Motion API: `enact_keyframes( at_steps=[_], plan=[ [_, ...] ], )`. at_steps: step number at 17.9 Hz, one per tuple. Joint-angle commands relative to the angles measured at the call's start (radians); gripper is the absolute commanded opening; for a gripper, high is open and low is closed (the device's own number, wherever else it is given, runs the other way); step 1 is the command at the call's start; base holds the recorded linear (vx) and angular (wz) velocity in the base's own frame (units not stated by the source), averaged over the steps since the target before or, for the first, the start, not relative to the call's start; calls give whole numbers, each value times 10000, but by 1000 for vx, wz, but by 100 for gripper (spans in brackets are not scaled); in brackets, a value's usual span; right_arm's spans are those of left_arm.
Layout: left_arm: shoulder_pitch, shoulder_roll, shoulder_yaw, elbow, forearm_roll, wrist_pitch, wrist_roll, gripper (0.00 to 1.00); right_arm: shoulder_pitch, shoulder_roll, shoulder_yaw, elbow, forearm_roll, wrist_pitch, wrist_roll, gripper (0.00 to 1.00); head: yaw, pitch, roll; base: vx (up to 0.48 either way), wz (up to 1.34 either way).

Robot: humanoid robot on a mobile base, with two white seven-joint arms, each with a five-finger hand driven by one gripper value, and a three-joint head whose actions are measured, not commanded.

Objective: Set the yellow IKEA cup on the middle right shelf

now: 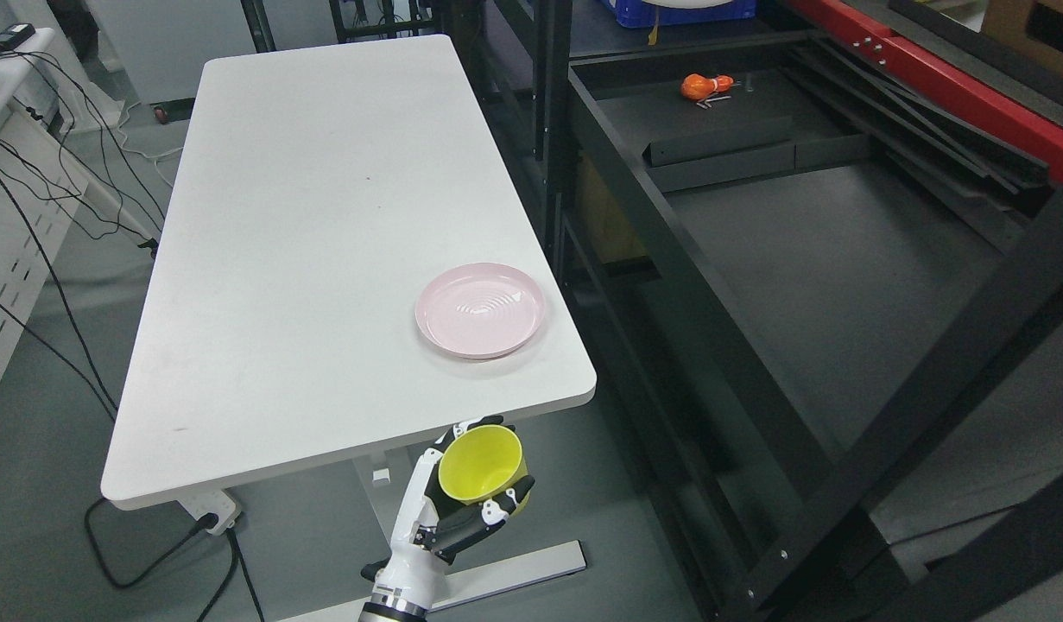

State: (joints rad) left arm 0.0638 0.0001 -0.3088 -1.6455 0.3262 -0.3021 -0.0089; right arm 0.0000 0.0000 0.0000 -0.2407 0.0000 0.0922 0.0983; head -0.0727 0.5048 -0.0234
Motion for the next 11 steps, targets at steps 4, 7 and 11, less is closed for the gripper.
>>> enact_keyframes(
  at_steps=[4, 7, 11],
  plan=[
    [375, 183, -1315, -787, 20, -323, -3, 0, 107, -175, 169, -1, -246, -1, -2149, 99, 0, 0, 0, -103, -185],
    [359, 174, -1269, -925, 20, -323, -19, 0, 107, -175, 169, -1, -246, -1, -2149, 99, 0, 0, 0, -136, -211],
    [344, 174, -1483, -910, 20, -323, -34, 0, 107, -175, 169, -1, -246, -1, -2149, 99, 0, 0, 0, -157, -274]
  ],
)
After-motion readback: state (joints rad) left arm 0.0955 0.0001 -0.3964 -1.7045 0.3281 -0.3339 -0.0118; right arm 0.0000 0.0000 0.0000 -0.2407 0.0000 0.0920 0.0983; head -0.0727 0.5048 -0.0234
